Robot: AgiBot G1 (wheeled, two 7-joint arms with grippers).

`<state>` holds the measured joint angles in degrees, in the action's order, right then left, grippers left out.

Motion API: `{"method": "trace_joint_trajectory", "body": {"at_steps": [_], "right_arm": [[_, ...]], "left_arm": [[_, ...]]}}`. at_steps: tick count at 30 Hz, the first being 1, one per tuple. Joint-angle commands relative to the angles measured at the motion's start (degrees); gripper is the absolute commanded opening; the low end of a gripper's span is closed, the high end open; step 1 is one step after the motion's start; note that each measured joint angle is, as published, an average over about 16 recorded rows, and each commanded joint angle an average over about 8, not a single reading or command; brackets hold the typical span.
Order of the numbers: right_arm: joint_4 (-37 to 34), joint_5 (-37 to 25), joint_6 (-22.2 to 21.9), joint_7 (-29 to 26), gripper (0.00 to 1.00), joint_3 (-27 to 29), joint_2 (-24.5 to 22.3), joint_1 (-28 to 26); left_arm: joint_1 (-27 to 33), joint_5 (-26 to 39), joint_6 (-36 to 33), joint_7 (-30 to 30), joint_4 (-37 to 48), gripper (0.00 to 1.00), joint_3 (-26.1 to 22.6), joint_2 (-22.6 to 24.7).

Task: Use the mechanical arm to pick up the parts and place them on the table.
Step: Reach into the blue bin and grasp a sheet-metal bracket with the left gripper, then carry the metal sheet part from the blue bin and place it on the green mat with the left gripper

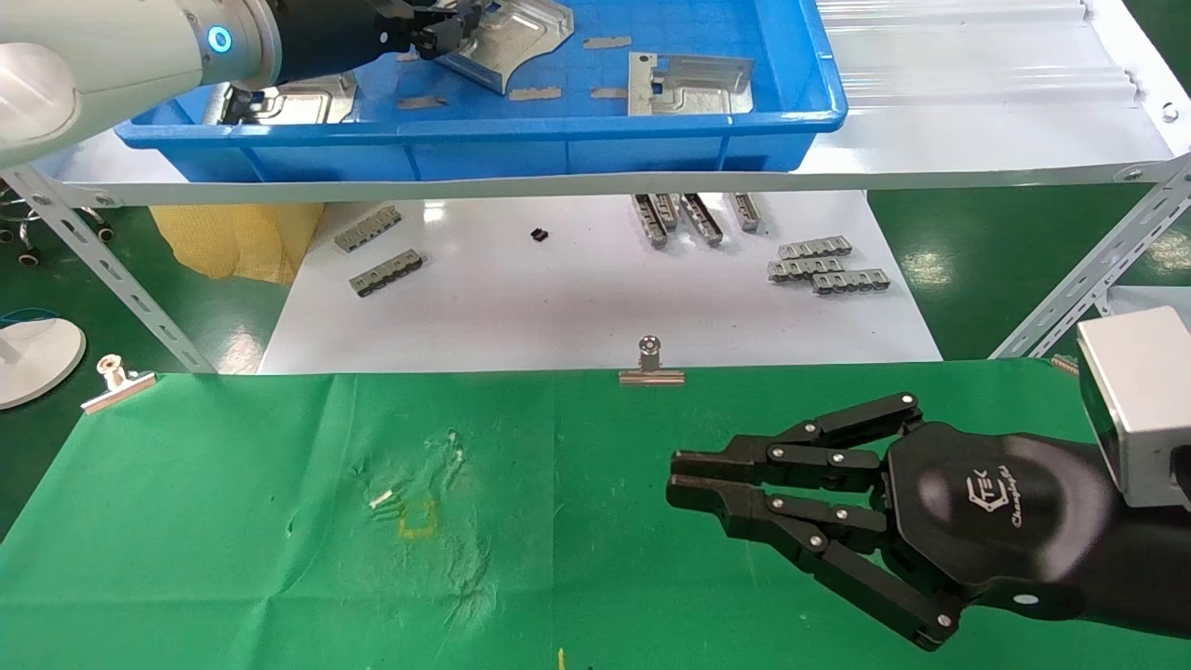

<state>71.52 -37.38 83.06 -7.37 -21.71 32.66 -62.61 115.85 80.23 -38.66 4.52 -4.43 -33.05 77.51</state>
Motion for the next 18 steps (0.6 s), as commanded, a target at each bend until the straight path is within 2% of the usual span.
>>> {"method": "trace_joint_trajectory", "body": {"at_steps": [1,11,18], "right_arm": [[0.0,0.0,0.0,0.0,1.0,0.0,0.0,0.0],[0.0,0.0,0.0,0.0,1.0,0.0,0.0,0.0],[0.0,0.0,0.0,0.0,1.0,0.0,0.0,0.0]], "left_arm": [[-0.08,0.12,0.22,-0.3,-0.34,0.0,-0.23,0.01],[0.0,-0.68,0.52,-0.68,-1.25,0.0,-0.58,-0.06],[1.21,-3.02,-1.33,-4.42,-2.87,0.0,0.48,-0.73]]}}
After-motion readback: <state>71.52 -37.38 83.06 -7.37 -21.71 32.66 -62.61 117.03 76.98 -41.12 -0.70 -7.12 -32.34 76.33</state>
